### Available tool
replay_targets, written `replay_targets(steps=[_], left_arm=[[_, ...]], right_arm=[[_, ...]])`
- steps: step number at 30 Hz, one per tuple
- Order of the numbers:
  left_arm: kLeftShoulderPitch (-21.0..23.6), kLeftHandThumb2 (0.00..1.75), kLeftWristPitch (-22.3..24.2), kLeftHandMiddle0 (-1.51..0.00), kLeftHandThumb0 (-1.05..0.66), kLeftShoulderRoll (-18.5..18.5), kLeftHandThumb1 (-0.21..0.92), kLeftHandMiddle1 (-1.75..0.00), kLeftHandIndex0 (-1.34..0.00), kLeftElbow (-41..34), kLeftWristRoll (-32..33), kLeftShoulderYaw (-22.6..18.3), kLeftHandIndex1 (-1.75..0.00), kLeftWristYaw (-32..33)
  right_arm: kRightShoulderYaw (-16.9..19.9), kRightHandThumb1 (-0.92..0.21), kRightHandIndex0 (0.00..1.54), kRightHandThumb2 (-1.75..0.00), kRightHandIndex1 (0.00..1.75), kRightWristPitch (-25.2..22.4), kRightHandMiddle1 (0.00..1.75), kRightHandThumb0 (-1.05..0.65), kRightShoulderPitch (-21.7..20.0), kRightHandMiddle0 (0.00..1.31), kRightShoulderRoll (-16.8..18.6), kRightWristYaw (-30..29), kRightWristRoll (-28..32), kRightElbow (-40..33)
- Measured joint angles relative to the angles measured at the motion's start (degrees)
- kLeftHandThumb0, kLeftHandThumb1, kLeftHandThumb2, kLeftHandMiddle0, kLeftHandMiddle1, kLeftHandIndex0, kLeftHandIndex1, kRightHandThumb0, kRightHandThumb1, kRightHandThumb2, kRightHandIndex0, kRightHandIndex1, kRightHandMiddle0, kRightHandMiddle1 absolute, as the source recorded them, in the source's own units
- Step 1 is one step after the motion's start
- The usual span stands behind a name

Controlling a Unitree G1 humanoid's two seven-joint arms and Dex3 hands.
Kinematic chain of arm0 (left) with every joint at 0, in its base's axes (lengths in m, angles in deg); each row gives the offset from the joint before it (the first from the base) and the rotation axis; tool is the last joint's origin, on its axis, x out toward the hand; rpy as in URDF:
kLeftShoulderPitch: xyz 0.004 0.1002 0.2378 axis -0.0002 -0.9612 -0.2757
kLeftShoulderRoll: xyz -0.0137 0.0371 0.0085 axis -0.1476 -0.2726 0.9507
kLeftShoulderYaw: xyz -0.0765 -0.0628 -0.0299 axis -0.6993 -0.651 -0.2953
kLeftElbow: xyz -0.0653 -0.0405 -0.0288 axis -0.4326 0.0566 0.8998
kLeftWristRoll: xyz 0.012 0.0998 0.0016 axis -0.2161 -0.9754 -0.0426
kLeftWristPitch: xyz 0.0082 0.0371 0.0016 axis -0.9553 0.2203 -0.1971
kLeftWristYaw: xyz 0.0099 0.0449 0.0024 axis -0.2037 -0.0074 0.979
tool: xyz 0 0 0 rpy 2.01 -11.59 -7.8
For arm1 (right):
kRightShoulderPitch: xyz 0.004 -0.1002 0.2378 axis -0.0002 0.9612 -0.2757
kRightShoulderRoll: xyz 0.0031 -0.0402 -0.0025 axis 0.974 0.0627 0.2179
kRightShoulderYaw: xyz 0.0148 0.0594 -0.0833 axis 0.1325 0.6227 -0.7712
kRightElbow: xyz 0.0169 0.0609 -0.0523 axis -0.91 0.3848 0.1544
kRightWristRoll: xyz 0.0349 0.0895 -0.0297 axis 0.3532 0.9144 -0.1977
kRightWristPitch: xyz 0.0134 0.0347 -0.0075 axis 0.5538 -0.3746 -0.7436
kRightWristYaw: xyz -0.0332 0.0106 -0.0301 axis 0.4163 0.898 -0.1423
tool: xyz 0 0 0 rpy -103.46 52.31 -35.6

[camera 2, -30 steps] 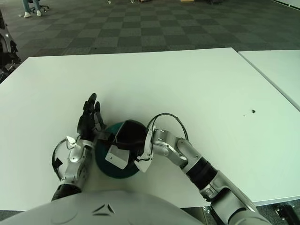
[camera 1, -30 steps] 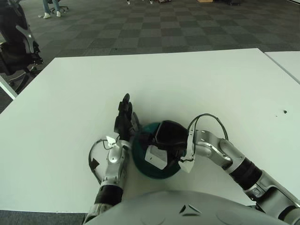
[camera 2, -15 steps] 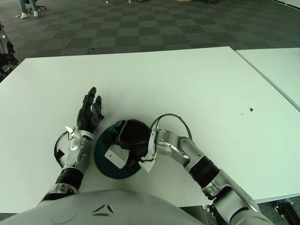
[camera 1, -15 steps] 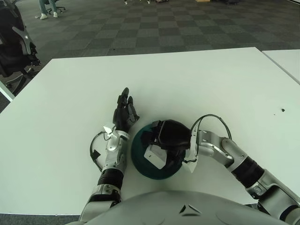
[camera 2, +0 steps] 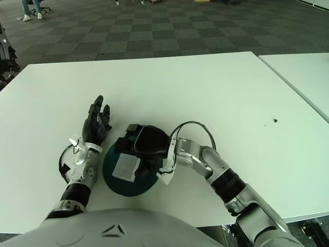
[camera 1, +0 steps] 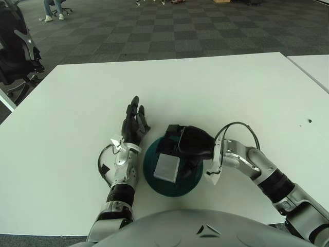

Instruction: Put the charger into the plate.

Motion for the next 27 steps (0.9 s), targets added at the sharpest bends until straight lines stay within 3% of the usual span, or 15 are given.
replay_targets(steps=[6, 13, 20, 25, 27], left_arm=[[4.4, 0.96, 1.5, -0.07, -0.91, 0.6, 0.92, 0.00, 0.00, 5.7, 8.0, -5.4, -0.19, -3.7], [4.8, 0.91, 1.3, -0.06, -0.89, 0.8, 0.92, 0.00, 0.00, 6.4, 9.3, -6.2, -0.19, -6.0], [1.6, 0.92, 0.0, -0.07, -0.88, 0.3, 0.92, -0.01, 0.00, 1.5, 5.9, -3.6, -0.17, -4.9], [-1.2, 0.95, -3.4, -0.08, -0.89, 0.1, 0.92, -0.01, 0.00, -1.7, -0.3, -0.4, -0.11, -1.8], [-1.8, 0.96, -5.7, -0.08, -0.91, 0.1, 0.92, -0.01, 0.00, -2.5, -1.9, 0.5, -0.11, -1.6]], right_arm=[[0.0, -0.92, 0.10, -0.79, 0.03, 1.8, 0.36, -1.02, 0.0, 0.00, 0.1, -3.2, -0.4, 3.1], [0.3, -0.92, 0.07, -0.75, 0.00, 2.6, 0.24, -1.04, -0.6, 0.00, 0.1, -4.0, -0.3, 3.7], [1.0, -0.92, 0.03, -0.72, 0.00, 4.0, 0.10, -1.05, -1.0, 0.00, -0.1, -5.0, -0.2, 3.7], [2.6, -0.92, 0.04, -0.80, 0.01, 4.3, 0.06, -1.05, -1.0, 0.00, -0.1, -5.2, 0.2, 3.7], [3.6, -0.92, 0.06, -0.83, 0.01, 3.5, 0.09, -1.05, -0.8, 0.00, 0.0, -4.8, 3.1, 3.7]])
